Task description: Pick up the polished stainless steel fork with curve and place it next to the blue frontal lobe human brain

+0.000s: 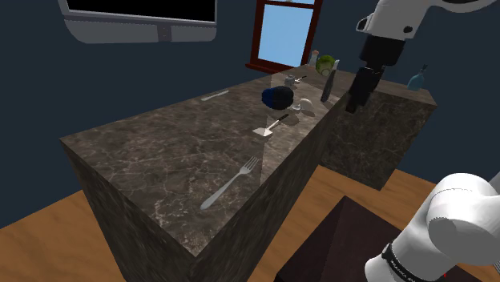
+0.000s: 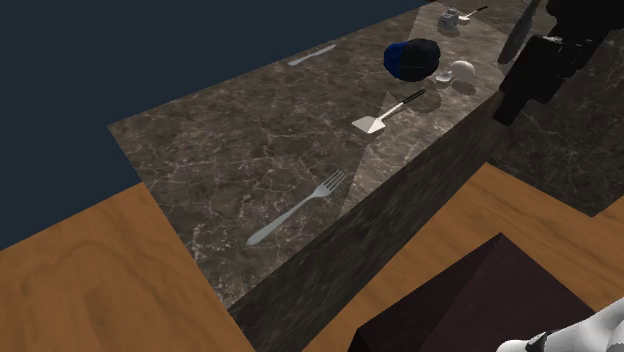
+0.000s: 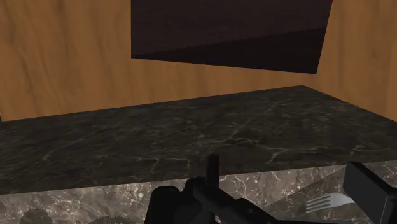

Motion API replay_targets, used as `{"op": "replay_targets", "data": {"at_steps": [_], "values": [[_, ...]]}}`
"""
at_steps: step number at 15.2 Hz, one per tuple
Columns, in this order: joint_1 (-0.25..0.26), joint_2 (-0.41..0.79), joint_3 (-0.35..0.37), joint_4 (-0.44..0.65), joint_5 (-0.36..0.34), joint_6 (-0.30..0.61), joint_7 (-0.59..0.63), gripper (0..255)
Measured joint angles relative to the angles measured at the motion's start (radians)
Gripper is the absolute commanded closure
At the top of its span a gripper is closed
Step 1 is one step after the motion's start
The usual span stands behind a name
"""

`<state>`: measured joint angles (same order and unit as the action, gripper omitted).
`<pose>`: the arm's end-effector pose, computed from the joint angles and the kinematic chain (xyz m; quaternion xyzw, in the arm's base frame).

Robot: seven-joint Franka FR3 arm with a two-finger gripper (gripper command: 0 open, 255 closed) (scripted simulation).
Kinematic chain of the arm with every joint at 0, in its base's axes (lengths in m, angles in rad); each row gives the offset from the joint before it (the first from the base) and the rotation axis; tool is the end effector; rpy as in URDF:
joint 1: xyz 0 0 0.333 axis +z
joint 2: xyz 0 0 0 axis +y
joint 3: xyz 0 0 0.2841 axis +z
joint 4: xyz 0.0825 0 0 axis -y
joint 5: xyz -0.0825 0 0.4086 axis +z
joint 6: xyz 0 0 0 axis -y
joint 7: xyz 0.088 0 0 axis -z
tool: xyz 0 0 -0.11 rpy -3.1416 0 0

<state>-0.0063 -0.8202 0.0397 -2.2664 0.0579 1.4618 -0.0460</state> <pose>0.3331 0.0219 0.6109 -0.9992 -0.0369 -0.0077 0.0141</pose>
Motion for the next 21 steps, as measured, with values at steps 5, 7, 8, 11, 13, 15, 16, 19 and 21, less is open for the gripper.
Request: {"op": "replay_targets", "data": {"at_steps": [5,7,8,11,13,15,16,19,21], "values": [[0.053,0.087,-0.009,0.000,-0.017,0.081,-0.124,0],[0.086,0.147,-0.015,0.005,-0.027,0.134,-0.207,0],[0.100,0.177,-0.021,0.010,-0.034,0.157,-0.253,0],[0.151,0.275,-0.016,0.039,-0.041,0.223,-0.368,0],[0.181,0.335,-0.014,0.046,-0.047,0.274,-0.449,0],[0.211,0.394,-0.007,0.065,-0.052,0.313,-0.524,0],[0.226,0.419,-0.002,0.068,-0.054,0.334,-0.561,0],[0.266,0.500,0.010,0.071,-0.062,0.409,-0.675,0],[0.293,0.553,0.023,0.097,-0.068,0.436,-0.748,0]]}}
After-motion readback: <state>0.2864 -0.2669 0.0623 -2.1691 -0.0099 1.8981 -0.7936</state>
